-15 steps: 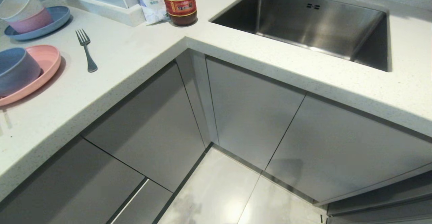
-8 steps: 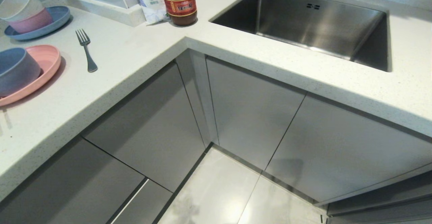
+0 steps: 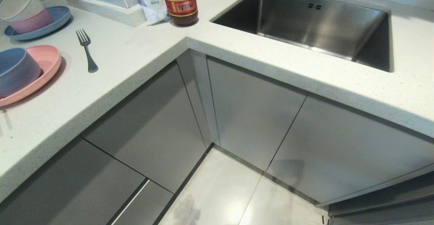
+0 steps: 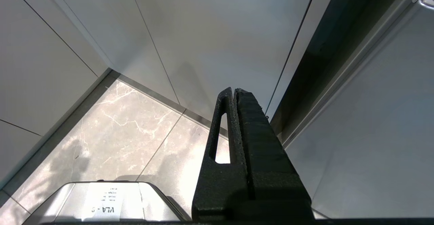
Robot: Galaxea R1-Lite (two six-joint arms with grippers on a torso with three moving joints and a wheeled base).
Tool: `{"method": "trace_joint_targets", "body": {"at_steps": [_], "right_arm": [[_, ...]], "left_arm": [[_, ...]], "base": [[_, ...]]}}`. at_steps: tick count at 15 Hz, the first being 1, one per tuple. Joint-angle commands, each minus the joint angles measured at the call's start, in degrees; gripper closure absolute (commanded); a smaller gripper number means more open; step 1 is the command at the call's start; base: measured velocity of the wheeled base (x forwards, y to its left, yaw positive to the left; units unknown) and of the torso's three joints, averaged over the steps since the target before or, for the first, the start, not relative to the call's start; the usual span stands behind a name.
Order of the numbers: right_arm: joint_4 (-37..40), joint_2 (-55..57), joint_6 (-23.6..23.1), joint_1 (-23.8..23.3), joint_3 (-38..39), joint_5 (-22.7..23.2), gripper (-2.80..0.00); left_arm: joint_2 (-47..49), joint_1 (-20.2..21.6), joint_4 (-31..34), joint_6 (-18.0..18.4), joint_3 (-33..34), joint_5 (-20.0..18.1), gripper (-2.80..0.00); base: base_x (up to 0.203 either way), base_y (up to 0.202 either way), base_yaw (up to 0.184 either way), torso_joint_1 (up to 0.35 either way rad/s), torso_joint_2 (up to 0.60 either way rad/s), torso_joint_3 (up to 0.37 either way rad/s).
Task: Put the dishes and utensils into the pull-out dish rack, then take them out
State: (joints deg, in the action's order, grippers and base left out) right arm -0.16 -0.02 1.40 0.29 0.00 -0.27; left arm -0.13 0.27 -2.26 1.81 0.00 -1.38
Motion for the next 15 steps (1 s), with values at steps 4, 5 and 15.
{"method": "trace_joint_targets", "body": {"at_steps": [4, 5, 15], "right_arm": [[-0.02, -0.24, 0.0, 0.03, 0.09, 0.0, 0.0], [-0.02, -0.23, 0.0, 0.06, 0.09, 0.0, 0.0], [-0.02, -0.24, 0.0, 0.06, 0.09, 0.0, 0.0]], "left_arm": [[0.13, 0.0, -1.08, -3.39, 1.41, 0.85, 0.0], [0.18, 0.0, -1.08, -3.65, 1.41, 0.85, 0.0], [0.22, 0.0, -1.17, -4.88, 1.41, 1.64, 0.0]], "base": [[0.0, 0.0, 0.0, 0.0, 0.0, 0.0], [0.0, 0.0, 0.0, 0.0, 0.0, 0.0], [0.0, 0.0, 0.0, 0.001, 0.0, 0.015]]}}
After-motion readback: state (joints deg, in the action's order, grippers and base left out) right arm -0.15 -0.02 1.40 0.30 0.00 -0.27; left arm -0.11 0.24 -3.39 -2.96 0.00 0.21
